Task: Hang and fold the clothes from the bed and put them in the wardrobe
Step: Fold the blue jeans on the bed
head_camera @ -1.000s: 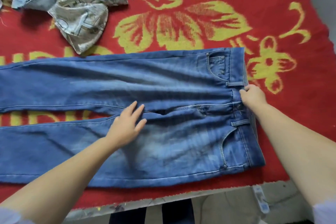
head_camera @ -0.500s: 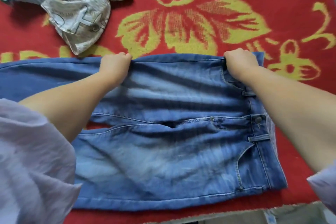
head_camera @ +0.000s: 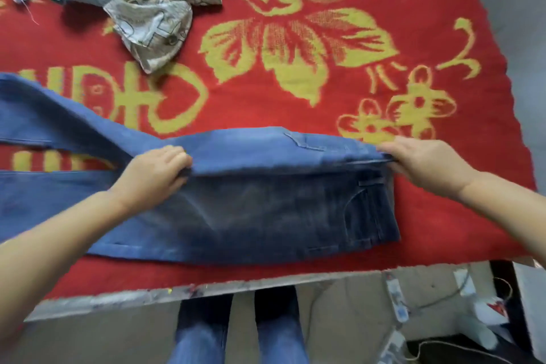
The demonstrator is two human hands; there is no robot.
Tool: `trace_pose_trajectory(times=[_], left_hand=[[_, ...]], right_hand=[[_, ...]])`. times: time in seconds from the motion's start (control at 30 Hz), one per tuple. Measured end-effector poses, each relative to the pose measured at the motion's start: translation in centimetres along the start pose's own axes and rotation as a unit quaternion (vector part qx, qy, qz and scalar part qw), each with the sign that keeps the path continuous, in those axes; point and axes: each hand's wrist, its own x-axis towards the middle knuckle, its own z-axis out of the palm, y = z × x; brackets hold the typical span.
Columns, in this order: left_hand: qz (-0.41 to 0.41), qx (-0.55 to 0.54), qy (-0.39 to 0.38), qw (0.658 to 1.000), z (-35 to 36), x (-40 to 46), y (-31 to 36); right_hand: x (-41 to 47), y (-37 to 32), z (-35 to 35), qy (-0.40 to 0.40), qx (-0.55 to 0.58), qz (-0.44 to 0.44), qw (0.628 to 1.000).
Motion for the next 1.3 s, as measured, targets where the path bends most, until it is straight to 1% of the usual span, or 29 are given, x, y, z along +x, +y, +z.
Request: trace_pose_trajectory(times=[0.07, 0.1, 0.13, 0.17, 0.2, 0.23, 0.27, 0.33, 0.37, 0.4, 0.43, 0.47, 0.5, 0.53, 0.6, 0.67, 0.73, 0.83, 0.9, 0.93, 1.0, 1.03, 1.13, 1.23, 1.3], left_hand=[[0.019, -0.008, -0.048, 0.999, 2.0, -4.5, 2.8], [0.027, -0.008, -0.071, 0.997, 3.3, -6.4, 4.2], [0.032, -0.008, -0.096, 0.995, 4.7, -7.8, 5.6], [0.029, -0.01, -0.117, 0.993, 6.2, -8.9, 6.9], [0.023, -0.012, -0.14, 0.99, 7.5, -9.4, 8.0], [0.009, -0.005, -0.165, 0.986, 8.7, -9.9, 8.9], [-0.014, 0.006, -0.208, 0.978, 9.8, -10.0, 9.6], [-0.091, 0.018, -0.324, 0.942, 11.4, -10.6, 10.3], [-0.117, 0.01, -0.366, 0.923, 11.8, -10.7, 10.3], [-0.138, -0.014, -0.397, 0.908, 11.7, -10.6, 10.3], [-0.155, -0.044, -0.406, 0.9, 11.3, -10.5, 10.0], [-0.174, -0.071, -0.399, 0.897, 10.6, -10.5, 9.5], [-0.198, -0.095, -0.386, 0.896, 9.8, -10.8, 8.6], [-0.227, -0.115, -0.368, 0.894, 8.8, -11.2, 7.3], [-0.294, -0.146, -0.327, 0.886, 6.6, -12.8, 4.2], [-0.355, -0.149, -0.285, 0.878, 4.8, -15.4, 0.5], [-0.398, -0.109, -0.253, 0.875, 3.3, -18.5, -3.5], [-0.433, -0.017, -0.22, 0.874, 1.8, -23.9, -10.0], [-0.43, 0.04, -0.196, 0.88, 1.4, -27.0, -14.4], [-0.421, 0.061, -0.186, 0.886, 1.4, -28.2, -16.6], [-0.397, 0.085, -0.186, 0.895, 1.6, -29.8, -20.4], [-0.378, 0.091, -0.2, 0.899, 2.0, -30.3, -22.1], [-0.302, 0.129, -0.253, 0.91, 3.4, -31.2, -26.2], [-0.252, 0.153, -0.242, 0.924, 4.7, -31.3, -28.5], [-0.258, 0.154, -0.223, 0.927, 4.9, -31.1, -29.4]], right_hand=[[-3.4, -2.7, 1.9, -0.083, 0.007, -0.058, 0.995], [-5.0, -3.9, 3.2, -0.151, 0.011, -0.072, 0.986], [-6.4, -4.9, 4.5, -0.242, 0.005, -0.068, 0.968], [-7.5, -5.9, 5.9, -0.327, -0.006, -0.043, 0.944], [-8.6, -6.7, 7.1, -0.389, -0.023, -0.014, 0.921], [-9.3, -7.5, 8.3, -0.426, -0.034, 0.005, 0.904], [-9.8, -8.0, 9.0, -0.442, -0.036, 0.026, 0.896], [-9.8, -9.1, 10.2, -0.487, -0.024, 0.069, 0.87], [-9.3, -9.5, 10.4, -0.515, -0.006, 0.085, 0.853], [-8.6, -9.8, 10.3, -0.545, 0.013, 0.095, 0.833], [-7.5, -10.0, 10.0, -0.575, 0.021, 0.097, 0.812], [-5.9, -10.4, 9.4, -0.598, 0.014, 0.095, 0.796], [-3.9, -10.8, 8.9, -0.601, 0.002, 0.097, 0.794], [-1.5, -11.5, 8.4, -0.587, -0.009, 0.103, 0.803], [3.6, -13.9, 8.1, -0.52, 0.001, 0.109, 0.847], [9.0, -17.9, 8.0, -0.443, 0.035, 0.107, 0.89], [13.8, -23.2, 8.5, -0.383, 0.074, 0.09, 0.916], [19.0, -32.5, 10.5, -0.319, 0.14, 0.047, 0.936], [21.5, -38.3, 12.8, -0.3, 0.162, 0.022, 0.94], [22.5, -40.8, 13.9, -0.296, 0.17, 0.024, 0.94], [24.4, -44.7, 16.0, -0.288, 0.183, 0.047, 0.939], [25.2, -46.1, 17.0, -0.289, 0.183, 0.068, 0.937], [27.6, -48.2, 19.5, -0.291, 0.122, 0.129, 0.94], [29.8, -48.5, 21.0, -0.284, 0.084, 0.17, 0.94], [30.8, -48.0, 20.9, -0.283, 0.091, 0.19, 0.936]])
